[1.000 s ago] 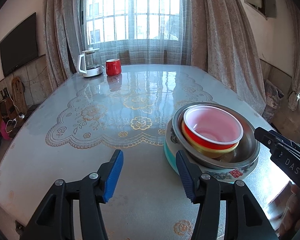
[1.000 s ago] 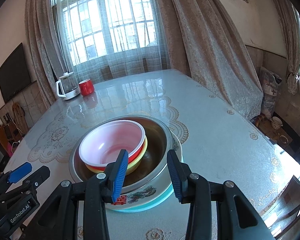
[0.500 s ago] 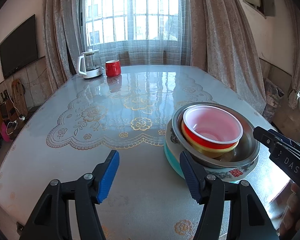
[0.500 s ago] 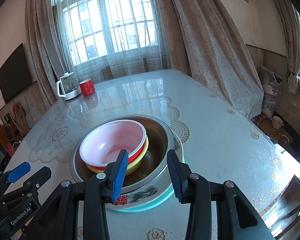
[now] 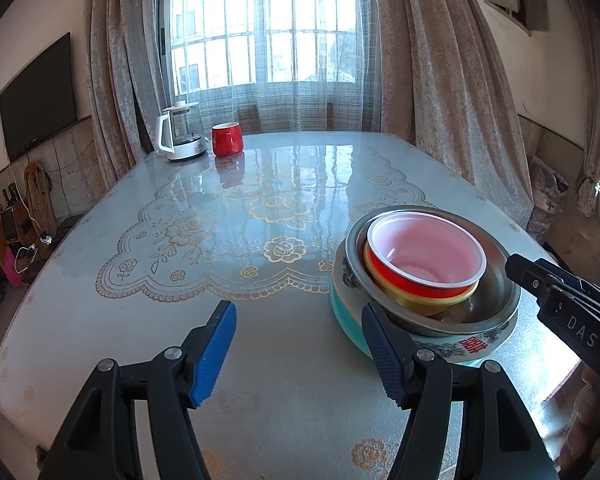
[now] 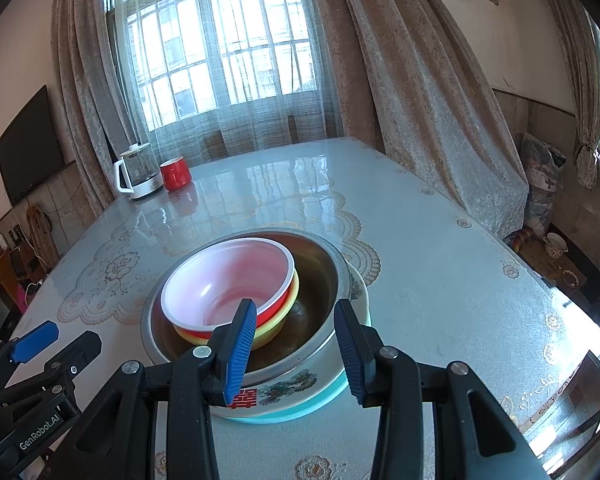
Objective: Organize plates and bowls
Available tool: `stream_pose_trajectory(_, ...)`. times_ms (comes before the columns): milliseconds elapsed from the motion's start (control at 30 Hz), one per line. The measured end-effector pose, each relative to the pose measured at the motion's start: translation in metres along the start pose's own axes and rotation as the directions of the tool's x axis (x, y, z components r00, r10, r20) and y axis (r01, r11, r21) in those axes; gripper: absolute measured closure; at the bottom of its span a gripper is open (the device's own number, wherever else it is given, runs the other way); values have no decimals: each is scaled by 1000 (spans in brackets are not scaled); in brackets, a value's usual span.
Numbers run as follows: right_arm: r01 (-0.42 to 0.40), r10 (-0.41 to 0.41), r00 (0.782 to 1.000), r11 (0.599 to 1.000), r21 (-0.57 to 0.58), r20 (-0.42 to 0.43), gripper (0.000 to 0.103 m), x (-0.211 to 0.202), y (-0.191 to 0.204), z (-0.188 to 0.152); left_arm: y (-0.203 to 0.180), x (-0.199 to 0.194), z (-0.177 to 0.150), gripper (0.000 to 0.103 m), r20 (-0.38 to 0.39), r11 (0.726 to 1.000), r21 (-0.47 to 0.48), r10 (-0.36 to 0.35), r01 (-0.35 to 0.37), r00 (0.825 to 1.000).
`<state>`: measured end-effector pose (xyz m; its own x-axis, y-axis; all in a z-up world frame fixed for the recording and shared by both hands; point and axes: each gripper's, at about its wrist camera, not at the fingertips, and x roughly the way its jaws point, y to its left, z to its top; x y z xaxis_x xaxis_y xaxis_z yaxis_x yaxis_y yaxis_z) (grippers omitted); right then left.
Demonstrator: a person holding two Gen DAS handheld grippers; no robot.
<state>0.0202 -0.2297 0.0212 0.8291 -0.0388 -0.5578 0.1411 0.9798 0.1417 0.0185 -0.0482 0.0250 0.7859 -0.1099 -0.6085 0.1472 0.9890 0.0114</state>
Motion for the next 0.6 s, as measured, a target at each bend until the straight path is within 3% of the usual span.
stream_pose_trajectory(600, -2, 2, 1000, 1000, -1, -2, 62, 0, 0, 3, -3, -1, 2, 36, 8, 1000, 7, -6, 6, 1000)
